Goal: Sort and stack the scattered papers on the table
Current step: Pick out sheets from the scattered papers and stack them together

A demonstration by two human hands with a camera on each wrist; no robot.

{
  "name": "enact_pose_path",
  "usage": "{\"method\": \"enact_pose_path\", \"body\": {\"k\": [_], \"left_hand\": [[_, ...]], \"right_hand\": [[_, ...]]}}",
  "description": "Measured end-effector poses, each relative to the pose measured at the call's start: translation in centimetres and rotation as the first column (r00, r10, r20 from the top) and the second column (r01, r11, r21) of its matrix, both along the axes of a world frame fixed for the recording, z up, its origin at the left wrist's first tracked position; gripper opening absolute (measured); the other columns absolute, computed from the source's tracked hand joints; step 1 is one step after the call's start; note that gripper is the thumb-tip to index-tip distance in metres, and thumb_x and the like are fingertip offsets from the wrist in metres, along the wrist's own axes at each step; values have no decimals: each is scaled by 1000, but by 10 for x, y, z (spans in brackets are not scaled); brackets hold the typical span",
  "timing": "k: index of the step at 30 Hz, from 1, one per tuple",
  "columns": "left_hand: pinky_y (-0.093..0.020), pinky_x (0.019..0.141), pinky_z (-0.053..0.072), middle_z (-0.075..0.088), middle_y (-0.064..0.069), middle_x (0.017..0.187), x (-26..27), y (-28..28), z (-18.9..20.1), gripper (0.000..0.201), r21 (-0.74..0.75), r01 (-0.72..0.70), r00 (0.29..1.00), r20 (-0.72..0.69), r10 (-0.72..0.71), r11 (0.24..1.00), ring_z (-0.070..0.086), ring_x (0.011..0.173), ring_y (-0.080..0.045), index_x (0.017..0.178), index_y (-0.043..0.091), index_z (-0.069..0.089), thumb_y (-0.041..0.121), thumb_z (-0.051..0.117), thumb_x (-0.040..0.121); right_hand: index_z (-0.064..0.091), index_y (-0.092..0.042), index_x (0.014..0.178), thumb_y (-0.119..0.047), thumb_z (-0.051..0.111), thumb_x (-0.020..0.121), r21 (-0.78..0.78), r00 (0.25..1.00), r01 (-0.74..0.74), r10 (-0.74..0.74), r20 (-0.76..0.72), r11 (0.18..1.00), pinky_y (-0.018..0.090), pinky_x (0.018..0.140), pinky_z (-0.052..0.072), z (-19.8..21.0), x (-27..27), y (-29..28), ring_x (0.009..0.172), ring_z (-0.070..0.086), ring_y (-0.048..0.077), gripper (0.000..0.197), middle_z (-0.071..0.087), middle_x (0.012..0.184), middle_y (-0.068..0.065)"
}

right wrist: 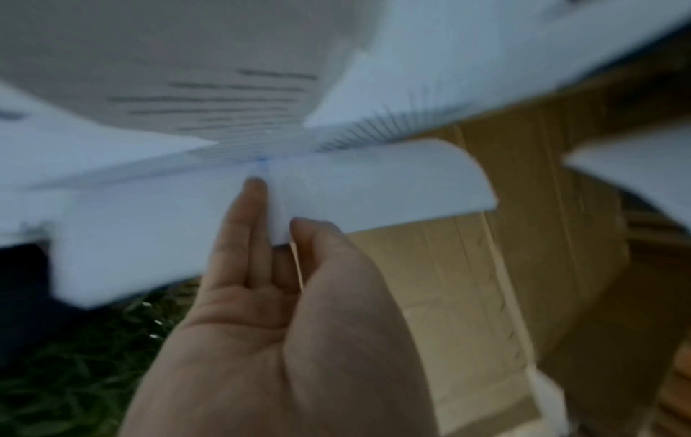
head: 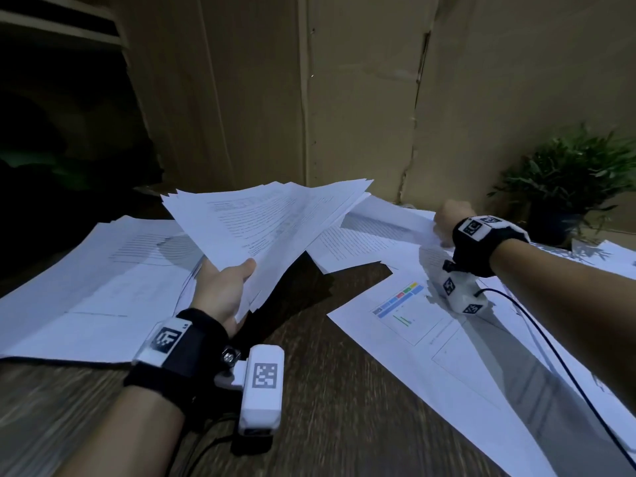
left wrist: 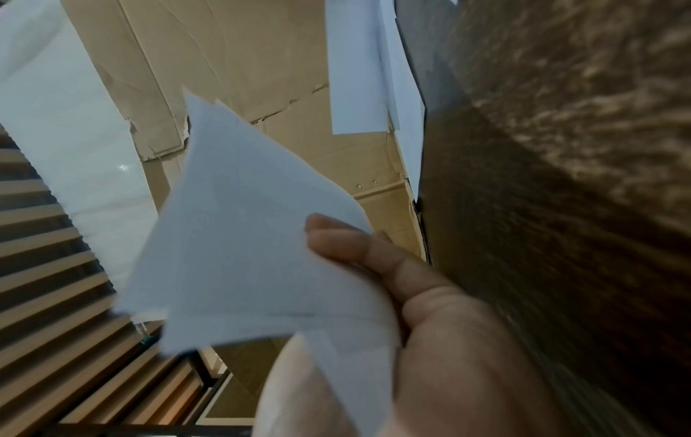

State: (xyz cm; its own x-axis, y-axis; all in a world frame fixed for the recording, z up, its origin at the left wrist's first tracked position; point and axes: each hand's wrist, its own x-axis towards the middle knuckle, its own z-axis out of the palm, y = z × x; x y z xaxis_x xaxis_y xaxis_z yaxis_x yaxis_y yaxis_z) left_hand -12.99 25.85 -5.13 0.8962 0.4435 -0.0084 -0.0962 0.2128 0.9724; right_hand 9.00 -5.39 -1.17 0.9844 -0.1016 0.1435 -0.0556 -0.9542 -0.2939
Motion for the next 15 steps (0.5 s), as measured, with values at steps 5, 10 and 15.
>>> {"method": "enact_pose_path", "body": {"k": [5, 10, 15], "left_hand": [[-28, 77, 50, 66, 4, 119, 0, 3, -5, 39, 103, -84, 995, 55, 79, 991, 62, 109, -20, 129, 23, 54, 0, 52, 97], [-24, 67, 46, 64, 9, 106, -3, 1, -1, 33, 168, -93, 995, 57, 85, 981, 61, 101, -18, 119, 26, 55, 1, 49, 98], [-21, 70, 45, 66, 1, 114, -5, -2, -1, 34, 200, -34, 999, 40, 26, 979, 61, 103, -20, 126, 16, 58, -2, 49, 99]], "right_hand": [[76, 0, 79, -39, 58, 81, 498, 944, -74, -101, 315, 864, 39, 79, 56, 31, -35, -16, 79, 67, 33, 43, 72, 79, 19], [79, -16, 89, -10, 71, 74, 550, 781, -411, -31, 624, 727, 29, 72, 54, 76, -88, -33, 76, 68, 13, 18, 76, 87, 7], [74, -3, 104, 4, 74, 79, 574, 722, -688, 344, 601, 444, 19, 85, 54, 120, -149, -6, 88, 69, 12, 27, 77, 95, 2]]}}
